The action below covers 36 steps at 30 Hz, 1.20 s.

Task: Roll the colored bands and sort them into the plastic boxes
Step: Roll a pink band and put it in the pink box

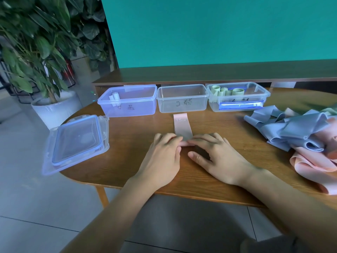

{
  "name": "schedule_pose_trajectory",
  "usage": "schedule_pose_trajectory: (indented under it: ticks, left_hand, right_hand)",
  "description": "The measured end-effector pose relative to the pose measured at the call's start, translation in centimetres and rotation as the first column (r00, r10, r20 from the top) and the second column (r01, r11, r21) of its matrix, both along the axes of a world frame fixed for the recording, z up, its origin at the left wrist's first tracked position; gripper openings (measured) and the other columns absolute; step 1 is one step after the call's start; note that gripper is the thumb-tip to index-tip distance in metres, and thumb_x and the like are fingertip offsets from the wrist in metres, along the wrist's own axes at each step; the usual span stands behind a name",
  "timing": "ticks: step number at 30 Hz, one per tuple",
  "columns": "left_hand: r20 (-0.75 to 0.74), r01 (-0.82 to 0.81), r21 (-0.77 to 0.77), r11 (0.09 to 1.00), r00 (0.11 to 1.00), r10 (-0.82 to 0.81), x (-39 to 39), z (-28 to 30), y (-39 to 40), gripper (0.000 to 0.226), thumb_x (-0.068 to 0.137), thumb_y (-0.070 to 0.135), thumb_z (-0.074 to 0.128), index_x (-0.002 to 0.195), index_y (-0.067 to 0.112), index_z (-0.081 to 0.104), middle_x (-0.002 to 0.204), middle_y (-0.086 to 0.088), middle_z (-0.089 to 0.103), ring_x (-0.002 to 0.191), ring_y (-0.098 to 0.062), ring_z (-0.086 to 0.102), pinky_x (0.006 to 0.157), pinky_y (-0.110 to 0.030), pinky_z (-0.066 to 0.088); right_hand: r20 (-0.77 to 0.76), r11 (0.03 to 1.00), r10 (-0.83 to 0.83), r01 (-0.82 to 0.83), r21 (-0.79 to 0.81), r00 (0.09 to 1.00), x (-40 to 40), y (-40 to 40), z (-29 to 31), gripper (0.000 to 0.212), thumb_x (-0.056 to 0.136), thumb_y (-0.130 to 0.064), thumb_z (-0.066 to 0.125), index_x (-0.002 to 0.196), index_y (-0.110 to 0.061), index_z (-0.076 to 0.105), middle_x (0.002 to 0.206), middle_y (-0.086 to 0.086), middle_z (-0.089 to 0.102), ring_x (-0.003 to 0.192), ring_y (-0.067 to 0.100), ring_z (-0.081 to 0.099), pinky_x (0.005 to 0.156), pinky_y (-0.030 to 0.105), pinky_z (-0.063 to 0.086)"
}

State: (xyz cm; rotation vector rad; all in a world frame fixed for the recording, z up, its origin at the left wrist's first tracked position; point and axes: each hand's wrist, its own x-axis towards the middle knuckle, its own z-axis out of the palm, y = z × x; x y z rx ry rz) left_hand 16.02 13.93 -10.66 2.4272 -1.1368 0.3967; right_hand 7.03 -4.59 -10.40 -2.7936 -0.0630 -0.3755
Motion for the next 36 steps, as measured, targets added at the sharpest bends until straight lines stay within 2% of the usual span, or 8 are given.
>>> schedule_pose_trajectory:
  ticks: [5, 8, 12, 15, 19, 26, 31, 36]
  left_hand:
    - [-0.001, 0.047, -0.041, 0.998, 0.999, -0.047, -0.2, 0.1, -0.1, 0.038, 0.102, 0.013, 0.046, 0.131, 0.035, 0.057, 0.126, 0.012, 0.057, 0.113, -0.017, 0.044, 0.099, -0.033, 0.043]
    - [-0.006, 0.033, -0.031, 0.999, 0.999, -0.033, 0.2, 0.1, -0.3, 0.038, 0.102, 0.013, 0.046, 0.131, 0.033, 0.057, 0.127, 0.012, 0.059, 0.111, -0.020, 0.045, 0.099, -0.039, 0.044]
    - [-0.017, -0.009, 0.038, 0.999, 1.000, 0.010, 0.6, 0.0, -0.6, 0.036, 0.105, 0.018, 0.040, 0.136, 0.027, 0.055, 0.134, 0.011, 0.055, 0.120, -0.020, 0.041, 0.104, -0.042, 0.040]
    - [-0.004, -0.009, -0.029, 1.000, 1.000, 0.009, 0.6, 0.0, -0.6, 0.035, 0.102, 0.015, 0.045, 0.134, 0.021, 0.057, 0.132, 0.008, 0.059, 0.117, -0.023, 0.044, 0.101, -0.044, 0.043]
    - [0.004, 0.038, -0.052, 0.998, 0.999, -0.038, 0.7, -0.1, -0.4, 0.034, 0.103, 0.020, 0.048, 0.132, 0.032, 0.059, 0.130, 0.012, 0.059, 0.116, -0.018, 0.043, 0.103, -0.035, 0.040]
    - [-0.058, -0.027, 0.024, 0.999, 0.998, 0.028, 2.2, 0.0, -1.3, 0.038, 0.103, 0.038, 0.048, 0.139, 0.028, 0.053, 0.138, 0.012, 0.055, 0.123, -0.020, 0.040, 0.106, -0.042, 0.038]
    - [-0.061, -0.039, 0.061, 0.997, 0.997, 0.043, 3.0, 0.1, -1.7, 0.042, 0.103, 0.042, 0.046, 0.143, 0.029, 0.050, 0.142, 0.012, 0.053, 0.129, -0.019, 0.036, 0.109, -0.042, 0.035]
    - [0.009, 0.007, -0.068, 0.998, 1.000, -0.007, 3.3, 0.1, -1.9, 0.032, 0.098, 0.030, 0.058, 0.130, 0.029, 0.061, 0.128, 0.009, 0.063, 0.121, -0.022, 0.045, 0.102, -0.044, 0.043]
  right_hand:
    - [-0.019, 0.999, -0.015, 0.015, -0.030, 1.000, 0.5, -0.3, 0.1, 0.051, 0.099, -0.062, 0.035, 0.144, -0.042, 0.045, 0.146, -0.021, 0.044, 0.131, 0.013, 0.037, 0.108, 0.037, 0.033]
    - [0.010, 1.000, -0.010, 0.010, -0.021, 1.000, 0.6, -0.3, 0.1, 0.050, 0.099, -0.062, 0.035, 0.144, -0.042, 0.045, 0.146, -0.021, 0.045, 0.132, 0.012, 0.036, 0.108, 0.037, 0.033]
    - [0.011, 1.000, -0.003, 0.004, -0.018, 1.000, 0.7, -0.4, 0.1, 0.049, 0.100, -0.060, 0.035, 0.143, -0.041, 0.048, 0.146, -0.020, 0.046, 0.133, 0.011, 0.036, 0.109, 0.038, 0.034]
    - [0.002, 1.000, -0.008, 0.008, -0.005, 1.000, 1.0, -0.6, 0.0, 0.048, 0.100, -0.058, 0.038, 0.143, -0.040, 0.049, 0.145, -0.021, 0.046, 0.132, 0.013, 0.037, 0.110, 0.038, 0.034]
    - [-0.015, 1.000, -0.007, 0.007, 0.021, 1.000, 1.6, -0.9, 0.2, 0.046, 0.101, -0.057, 0.038, 0.143, -0.041, 0.048, 0.146, -0.021, 0.046, 0.131, 0.013, 0.039, 0.109, 0.039, 0.034]
    - [0.005, 0.996, 0.048, -0.048, 0.074, 0.999, 2.4, -1.5, 0.3, 0.033, 0.105, -0.050, 0.036, 0.137, -0.059, 0.041, 0.142, -0.024, 0.048, 0.127, 0.012, 0.040, 0.105, 0.036, 0.033]
    - [-0.023, 1.000, 0.018, -0.018, 0.020, 1.000, 3.0, -1.7, 0.1, 0.040, 0.106, -0.047, 0.036, 0.146, -0.049, 0.042, 0.150, -0.018, 0.043, 0.134, 0.015, 0.037, 0.111, 0.043, 0.033]
    - [-0.036, 1.000, 0.012, -0.011, 0.028, 0.999, 3.8, -2.2, -0.2, 0.042, 0.105, -0.047, 0.037, 0.147, -0.045, 0.044, 0.151, -0.020, 0.042, 0.134, 0.016, 0.038, 0.110, 0.042, 0.031]
